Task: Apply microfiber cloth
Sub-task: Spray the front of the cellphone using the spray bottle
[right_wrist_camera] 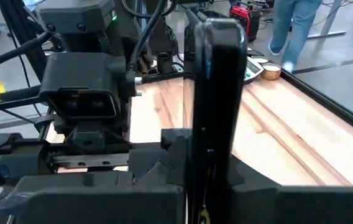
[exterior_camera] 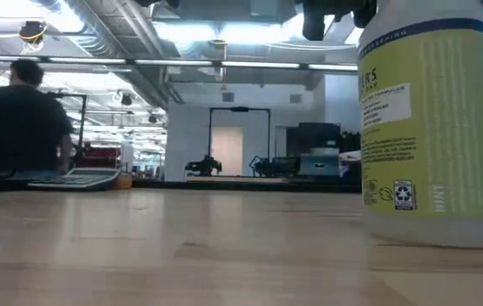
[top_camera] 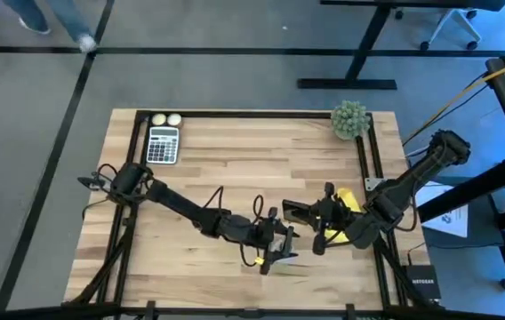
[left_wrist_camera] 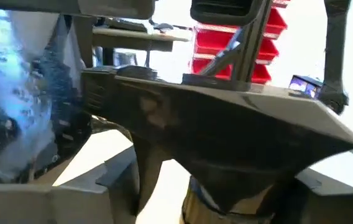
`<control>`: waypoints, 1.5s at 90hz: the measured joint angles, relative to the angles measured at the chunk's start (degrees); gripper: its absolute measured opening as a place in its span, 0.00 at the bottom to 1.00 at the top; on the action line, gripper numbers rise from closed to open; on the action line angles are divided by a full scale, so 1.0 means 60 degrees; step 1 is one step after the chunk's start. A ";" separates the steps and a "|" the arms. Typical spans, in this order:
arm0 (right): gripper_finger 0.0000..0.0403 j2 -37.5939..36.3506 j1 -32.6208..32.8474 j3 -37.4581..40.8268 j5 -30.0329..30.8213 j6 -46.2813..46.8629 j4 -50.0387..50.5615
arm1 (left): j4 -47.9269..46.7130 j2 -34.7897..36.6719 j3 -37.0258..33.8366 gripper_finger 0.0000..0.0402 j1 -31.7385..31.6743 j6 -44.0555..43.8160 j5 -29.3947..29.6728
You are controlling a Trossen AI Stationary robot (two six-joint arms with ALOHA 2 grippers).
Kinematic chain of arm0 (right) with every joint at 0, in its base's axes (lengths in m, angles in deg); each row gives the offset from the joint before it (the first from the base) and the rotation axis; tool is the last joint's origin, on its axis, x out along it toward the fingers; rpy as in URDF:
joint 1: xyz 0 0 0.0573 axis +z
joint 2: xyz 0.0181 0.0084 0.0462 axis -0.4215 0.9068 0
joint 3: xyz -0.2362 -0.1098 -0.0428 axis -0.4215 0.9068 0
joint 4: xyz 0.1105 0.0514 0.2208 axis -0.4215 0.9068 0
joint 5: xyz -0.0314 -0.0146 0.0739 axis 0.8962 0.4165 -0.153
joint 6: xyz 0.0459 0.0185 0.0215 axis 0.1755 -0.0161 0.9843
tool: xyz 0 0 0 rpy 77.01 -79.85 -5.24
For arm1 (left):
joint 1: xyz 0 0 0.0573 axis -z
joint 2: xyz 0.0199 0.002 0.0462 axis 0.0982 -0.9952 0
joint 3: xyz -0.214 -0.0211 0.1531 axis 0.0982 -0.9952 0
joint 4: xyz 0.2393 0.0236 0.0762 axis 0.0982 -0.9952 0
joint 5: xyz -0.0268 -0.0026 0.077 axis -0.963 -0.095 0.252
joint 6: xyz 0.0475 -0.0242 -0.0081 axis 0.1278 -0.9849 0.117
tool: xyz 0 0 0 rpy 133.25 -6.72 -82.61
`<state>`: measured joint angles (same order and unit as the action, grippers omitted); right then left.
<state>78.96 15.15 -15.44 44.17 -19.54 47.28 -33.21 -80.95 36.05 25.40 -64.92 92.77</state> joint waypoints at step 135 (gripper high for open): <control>0.01 0.0175 0.0000 -0.0009 -0.0387 -0.0162 0.0580 | -0.9428 0.3011 0.0011 0.69 0.0015 -0.0329 0.0495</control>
<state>80.01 15.15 -15.50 41.85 -20.51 50.76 -89.78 -62.88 36.12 25.49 -66.89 95.73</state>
